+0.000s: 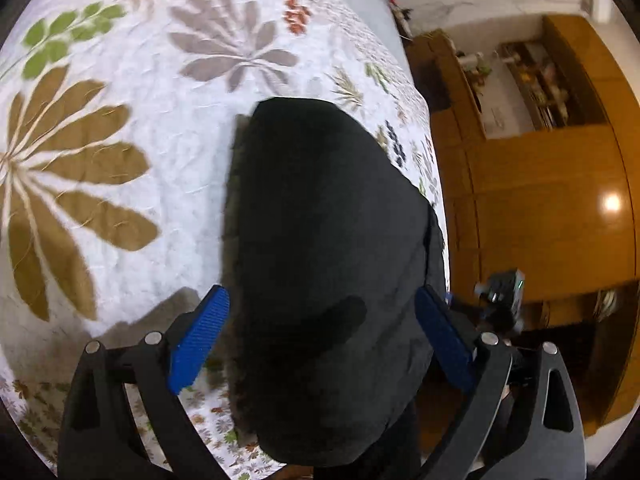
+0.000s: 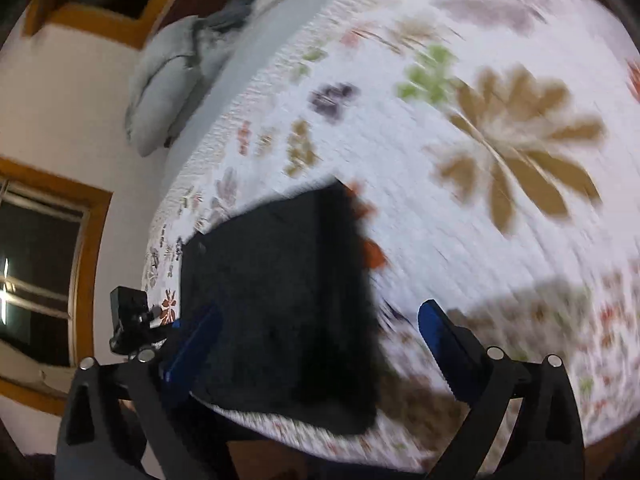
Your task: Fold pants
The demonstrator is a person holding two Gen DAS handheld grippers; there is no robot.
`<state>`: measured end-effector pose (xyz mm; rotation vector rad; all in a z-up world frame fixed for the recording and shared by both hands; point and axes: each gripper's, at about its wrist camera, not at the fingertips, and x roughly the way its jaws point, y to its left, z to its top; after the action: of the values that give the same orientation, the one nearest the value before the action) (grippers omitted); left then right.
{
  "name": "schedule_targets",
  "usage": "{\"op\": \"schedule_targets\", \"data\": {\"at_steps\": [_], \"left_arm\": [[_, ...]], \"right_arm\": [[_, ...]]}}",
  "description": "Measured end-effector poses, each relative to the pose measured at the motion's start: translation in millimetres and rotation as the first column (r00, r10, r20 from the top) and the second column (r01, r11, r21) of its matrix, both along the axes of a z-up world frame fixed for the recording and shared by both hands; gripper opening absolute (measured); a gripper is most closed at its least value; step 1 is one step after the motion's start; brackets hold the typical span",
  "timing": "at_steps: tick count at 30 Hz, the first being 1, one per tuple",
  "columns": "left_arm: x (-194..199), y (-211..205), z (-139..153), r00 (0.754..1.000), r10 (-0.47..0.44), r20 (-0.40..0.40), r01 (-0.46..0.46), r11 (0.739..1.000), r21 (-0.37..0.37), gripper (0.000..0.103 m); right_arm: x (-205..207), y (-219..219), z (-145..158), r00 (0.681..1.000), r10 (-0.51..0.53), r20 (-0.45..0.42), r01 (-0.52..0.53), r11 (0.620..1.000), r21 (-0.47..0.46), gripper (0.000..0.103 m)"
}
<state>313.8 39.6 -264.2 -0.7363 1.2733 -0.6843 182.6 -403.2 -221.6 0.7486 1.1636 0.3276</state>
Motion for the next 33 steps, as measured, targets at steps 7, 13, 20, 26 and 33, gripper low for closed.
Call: {"op": "schedule_targets", "data": {"at_steps": [7,13,20,26,33], "left_arm": [[-10.3,-0.2,-2.6,0.998,0.011,-0.065,-0.014,0.999,-0.046,0.096],[-4.5,-11.1,-13.5,0.991,-0.034,-0.128,0.019,0.993,-0.117,0.1],[10.8,7.9,-32.9,0.981,0.002,-0.192,-0.034,0.986,-0.161,0.1],[12.4,8.7,-34.0,0.983,-0.029,-0.179,0.003,0.989,-0.146,0.1],[18.0,-20.1,-38.6,0.983,-0.077,-0.165,0.053,0.988,-0.144,0.1]], "right_arm": [[-18.1,-4.3,-36.3,0.999,-0.023,-0.047,0.032,0.98,0.199,0.1],[11.9,19.1,-48.2,0.995,0.086,-0.058,-0.069,0.965,0.254,0.1],[36.8,16.2,-46.0,0.99,0.112,-0.085,-0.09,0.968,0.233,0.1],[36.9,11.1,-56.7,0.99,0.104,-0.095,-0.076,0.963,0.257,0.1],[46.6,34.2,-63.4,0.983,0.159,-0.09,-0.129,0.953,0.275,0.1]]}}
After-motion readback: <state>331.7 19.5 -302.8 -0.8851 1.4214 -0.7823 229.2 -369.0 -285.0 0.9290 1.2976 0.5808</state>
